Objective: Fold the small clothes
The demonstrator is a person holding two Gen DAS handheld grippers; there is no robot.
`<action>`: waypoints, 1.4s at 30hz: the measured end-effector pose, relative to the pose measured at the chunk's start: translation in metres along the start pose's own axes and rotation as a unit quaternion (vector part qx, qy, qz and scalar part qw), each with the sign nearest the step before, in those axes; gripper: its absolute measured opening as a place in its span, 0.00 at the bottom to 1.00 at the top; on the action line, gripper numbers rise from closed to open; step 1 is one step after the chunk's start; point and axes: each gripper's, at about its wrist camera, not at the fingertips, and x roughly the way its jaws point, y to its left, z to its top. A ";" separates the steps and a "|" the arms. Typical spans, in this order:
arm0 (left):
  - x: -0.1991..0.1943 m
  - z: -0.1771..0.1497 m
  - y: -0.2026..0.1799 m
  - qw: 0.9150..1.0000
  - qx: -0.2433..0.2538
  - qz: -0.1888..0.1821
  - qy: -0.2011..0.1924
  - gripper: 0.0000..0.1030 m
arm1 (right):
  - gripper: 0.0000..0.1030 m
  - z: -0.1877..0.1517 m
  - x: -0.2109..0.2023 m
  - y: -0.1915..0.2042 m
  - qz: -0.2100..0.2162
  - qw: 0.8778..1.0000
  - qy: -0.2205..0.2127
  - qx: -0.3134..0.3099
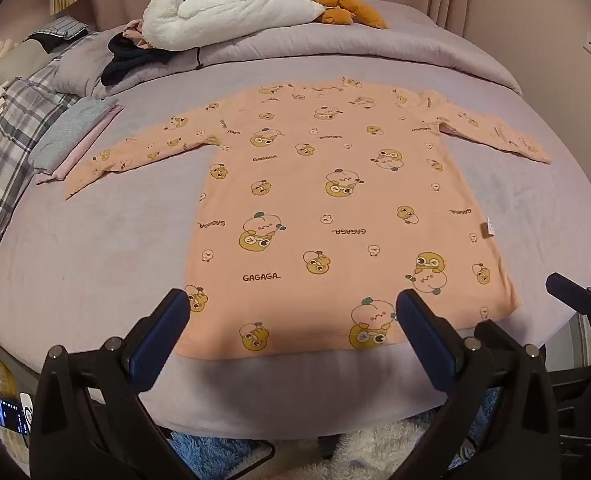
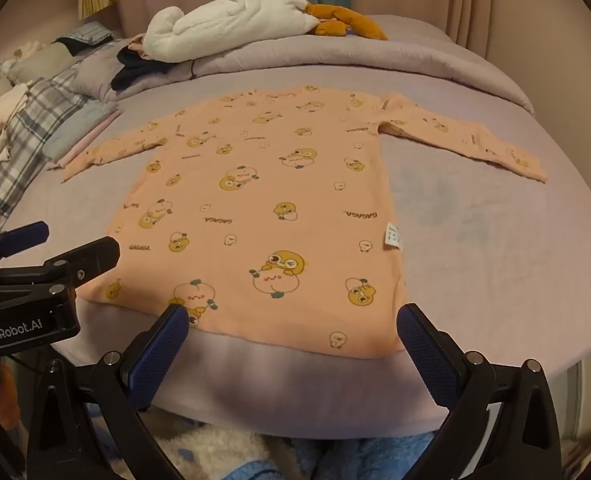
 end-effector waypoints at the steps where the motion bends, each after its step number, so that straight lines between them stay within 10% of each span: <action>1: 0.000 0.000 0.000 1.000 0.000 0.000 0.000 1.00 | 1.00 0.000 0.000 0.000 0.000 1.000 0.003 0.001; 42: 0.003 0.000 0.001 1.000 -0.008 -0.002 0.006 1.00 | 1.00 0.001 0.003 0.001 -0.002 1.000 0.002 0.000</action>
